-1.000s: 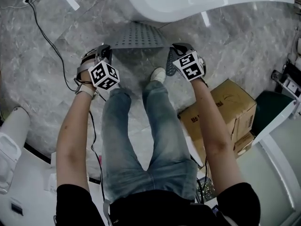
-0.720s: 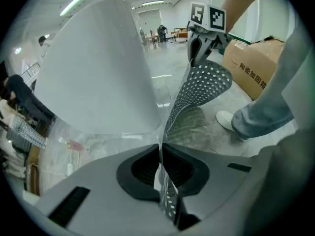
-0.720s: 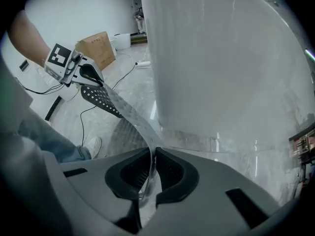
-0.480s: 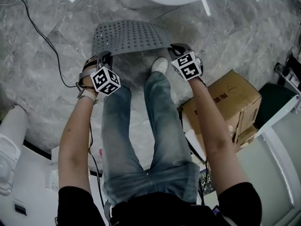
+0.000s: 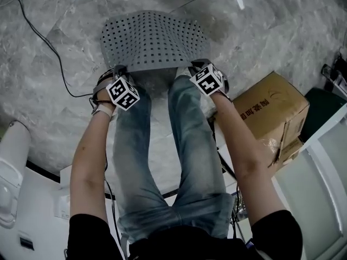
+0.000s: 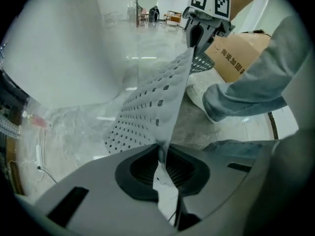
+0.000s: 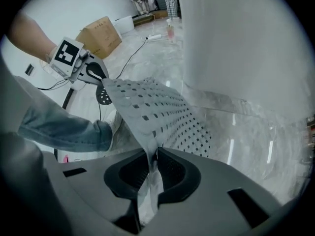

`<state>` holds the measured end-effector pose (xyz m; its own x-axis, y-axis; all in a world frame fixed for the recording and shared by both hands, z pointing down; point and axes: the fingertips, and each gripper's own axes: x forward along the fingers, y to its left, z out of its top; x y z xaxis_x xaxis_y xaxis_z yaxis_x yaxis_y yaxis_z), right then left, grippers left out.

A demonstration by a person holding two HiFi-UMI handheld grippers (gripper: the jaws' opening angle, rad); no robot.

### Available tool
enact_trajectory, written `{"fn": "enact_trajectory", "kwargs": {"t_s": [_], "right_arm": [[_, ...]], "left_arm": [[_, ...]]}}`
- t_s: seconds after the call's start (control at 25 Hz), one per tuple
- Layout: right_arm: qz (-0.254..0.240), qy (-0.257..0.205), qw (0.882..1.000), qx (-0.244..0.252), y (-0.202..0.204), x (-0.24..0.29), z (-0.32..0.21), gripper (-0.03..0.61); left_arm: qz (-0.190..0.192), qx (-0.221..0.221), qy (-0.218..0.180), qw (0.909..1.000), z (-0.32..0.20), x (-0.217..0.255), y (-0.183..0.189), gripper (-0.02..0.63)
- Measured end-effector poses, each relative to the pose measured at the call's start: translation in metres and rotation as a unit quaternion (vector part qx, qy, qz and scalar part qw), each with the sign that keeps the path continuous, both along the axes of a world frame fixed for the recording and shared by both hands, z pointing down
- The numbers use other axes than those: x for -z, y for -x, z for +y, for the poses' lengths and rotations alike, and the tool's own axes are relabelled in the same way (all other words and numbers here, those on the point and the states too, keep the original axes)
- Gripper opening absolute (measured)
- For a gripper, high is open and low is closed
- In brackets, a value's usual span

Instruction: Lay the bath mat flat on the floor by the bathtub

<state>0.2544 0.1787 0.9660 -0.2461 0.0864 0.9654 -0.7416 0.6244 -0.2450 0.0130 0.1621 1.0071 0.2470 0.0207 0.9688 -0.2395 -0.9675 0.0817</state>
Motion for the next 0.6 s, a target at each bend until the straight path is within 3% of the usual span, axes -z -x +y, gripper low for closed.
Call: {"fn": "enact_trajectory", "kwargs": {"t_s": [0.24, 0.32, 0.44, 0.6], "right_arm": [[0.038, 0.049, 0.997, -0.038, -0.007, -0.063, 0.035, 0.063], [0.042, 0.054, 0.997, -0.044, -0.005, -0.080, 0.035, 0.063], [0.048, 0.048, 0.998, -0.011, 0.003, -0.102, 0.027, 0.063], [0.056, 0.013, 0.998, 0.008, 0.012, -0.117, -0.007, 0.063]], "left_arm": [[-0.050, -0.113, -0.005, 0.9923, 0.041, -0.063, 0.006, 0.037], [-0.068, -0.112, -0.004, 0.9913, 0.043, -0.083, 0.009, 0.037], [-0.091, -0.080, -0.011, 0.9926, 0.032, -0.107, 0.019, 0.037], [-0.109, -0.059, -0.051, 0.9910, -0.007, -0.122, 0.032, 0.037]]}}
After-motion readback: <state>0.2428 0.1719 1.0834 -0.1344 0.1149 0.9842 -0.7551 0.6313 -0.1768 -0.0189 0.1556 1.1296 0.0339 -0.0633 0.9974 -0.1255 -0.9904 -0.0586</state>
